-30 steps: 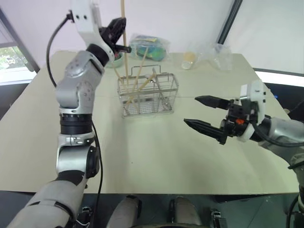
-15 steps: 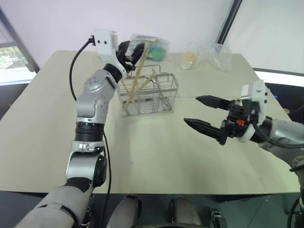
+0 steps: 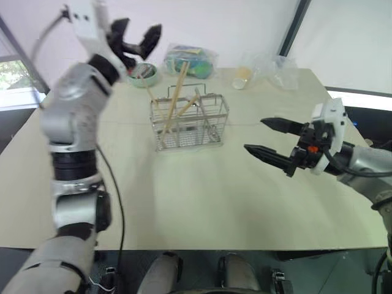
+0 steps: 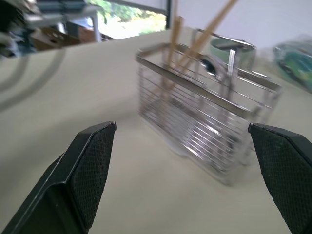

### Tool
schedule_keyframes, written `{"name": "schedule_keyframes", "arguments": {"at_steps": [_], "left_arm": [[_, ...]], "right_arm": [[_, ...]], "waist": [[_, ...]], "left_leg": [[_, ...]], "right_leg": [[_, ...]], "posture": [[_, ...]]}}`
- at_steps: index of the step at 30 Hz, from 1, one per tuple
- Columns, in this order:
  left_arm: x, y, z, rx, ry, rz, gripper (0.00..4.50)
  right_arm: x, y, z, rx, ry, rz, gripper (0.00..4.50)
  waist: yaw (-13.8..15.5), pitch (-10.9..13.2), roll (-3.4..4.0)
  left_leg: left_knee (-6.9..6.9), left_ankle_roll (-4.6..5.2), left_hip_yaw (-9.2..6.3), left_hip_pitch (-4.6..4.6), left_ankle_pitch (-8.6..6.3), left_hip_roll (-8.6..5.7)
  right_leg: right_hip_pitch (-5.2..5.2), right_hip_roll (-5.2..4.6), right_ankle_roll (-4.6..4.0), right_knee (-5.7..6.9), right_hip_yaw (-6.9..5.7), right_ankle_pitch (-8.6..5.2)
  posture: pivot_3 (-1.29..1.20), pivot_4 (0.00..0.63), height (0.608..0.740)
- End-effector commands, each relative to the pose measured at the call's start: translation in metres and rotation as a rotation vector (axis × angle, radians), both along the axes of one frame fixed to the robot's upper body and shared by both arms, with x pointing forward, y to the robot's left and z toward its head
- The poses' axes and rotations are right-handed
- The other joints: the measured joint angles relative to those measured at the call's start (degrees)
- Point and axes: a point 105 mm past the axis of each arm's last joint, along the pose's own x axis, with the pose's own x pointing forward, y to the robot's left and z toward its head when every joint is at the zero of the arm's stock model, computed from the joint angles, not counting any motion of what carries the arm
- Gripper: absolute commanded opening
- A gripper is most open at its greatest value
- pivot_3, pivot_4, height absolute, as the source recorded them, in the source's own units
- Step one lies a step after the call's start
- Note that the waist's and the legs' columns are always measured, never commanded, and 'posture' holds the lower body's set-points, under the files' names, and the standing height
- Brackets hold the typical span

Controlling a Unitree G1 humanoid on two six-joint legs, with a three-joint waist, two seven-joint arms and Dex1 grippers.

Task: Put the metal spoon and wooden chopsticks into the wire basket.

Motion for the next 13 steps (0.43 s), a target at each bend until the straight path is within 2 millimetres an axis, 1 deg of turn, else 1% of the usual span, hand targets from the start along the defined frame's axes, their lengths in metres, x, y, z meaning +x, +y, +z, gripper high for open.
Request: {"name": "schedule_keyframes", "arguments": {"at_steps": [1,3,5,7,8,10,13], "left_arm": [[-0.027,0.011,-0.005,0.191,0.003,-0.088,4.43],[-0.039,0.032,-0.02,0.3,0.065,-0.08,4.43],[-0.054,0.058,-0.037,0.377,0.154,-0.064,4.43],[-0.067,0.076,-0.05,0.436,0.218,-0.054,4.43],[-0.073,0.086,-0.059,0.462,0.255,-0.037,4.43],[-0.081,0.096,-0.072,0.483,0.312,-0.015,4.43],[-0.084,0.097,-0.081,0.494,0.325,0.0,4.43]], "right_arm": [[0.003,-0.022,0.005,-0.065,-0.053,-0.051,4.5],[0.005,-0.036,0.001,-0.098,-0.046,-0.084,4.5],[0.006,-0.045,-0.004,-0.112,-0.035,-0.107,4.5],[0.005,-0.049,-0.007,-0.111,-0.023,-0.11,4.5],[0.005,-0.048,-0.011,-0.108,-0.015,-0.102,4.5],[0.005,-0.043,-0.016,-0.103,-0.002,-0.087,4.5],[0.008,-0.038,-0.02,-0.096,0.004,-0.076,4.5]], "waist": [[0.02,0.03,0.07],[0.01,0.06,0.12],[0.04,0.1,0.17],[-0.05,0.13,0.21],[-0.01,0.15,0.24],[0.07,0.25,0.4],[0.38,0.27,0.41]], "left_leg": [[-0.02,0.01,0.0,0.0,-0.01,0.0],[-0.06,0.03,0.03,0.03,-0.02,0.0],[-0.08,0.03,0.04,0.03,-0.02,0.0],[-0.09,0.04,0.04,-0.01,-0.03,0.02],[-0.1,0.04,0.04,0.0,-0.03,0.05],[-0.1,0.05,0.04,0.02,-0.04,0.08],[-0.09,0.04,0.01,0.05,-0.04,0.15]], "right_leg": [[0.0,-0.01,0.0,-0.01,0.0,0.0],[0.0,-0.02,-0.01,-0.01,0.01,-0.01],[-0.04,-0.04,-0.04,-0.01,0.03,-0.02],[-0.14,-0.04,-0.2,-0.01,0.04,-0.11],[-0.13,-0.03,-0.22,-0.01,0.04,-0.12],[-0.15,-0.04,-0.25,-0.02,0.04,-0.13],[-0.11,-0.06,-0.29,-0.13,0.04,-0.16]], "posture": [[0.0,0.15,0.643],[0.0,0.15,0.643],[0.0,0.15,0.643],[0.0,0.15,0.643],[0.0,0.15,0.643],[0.0,0.15,0.643],[0.0,0.15,0.643]]}}
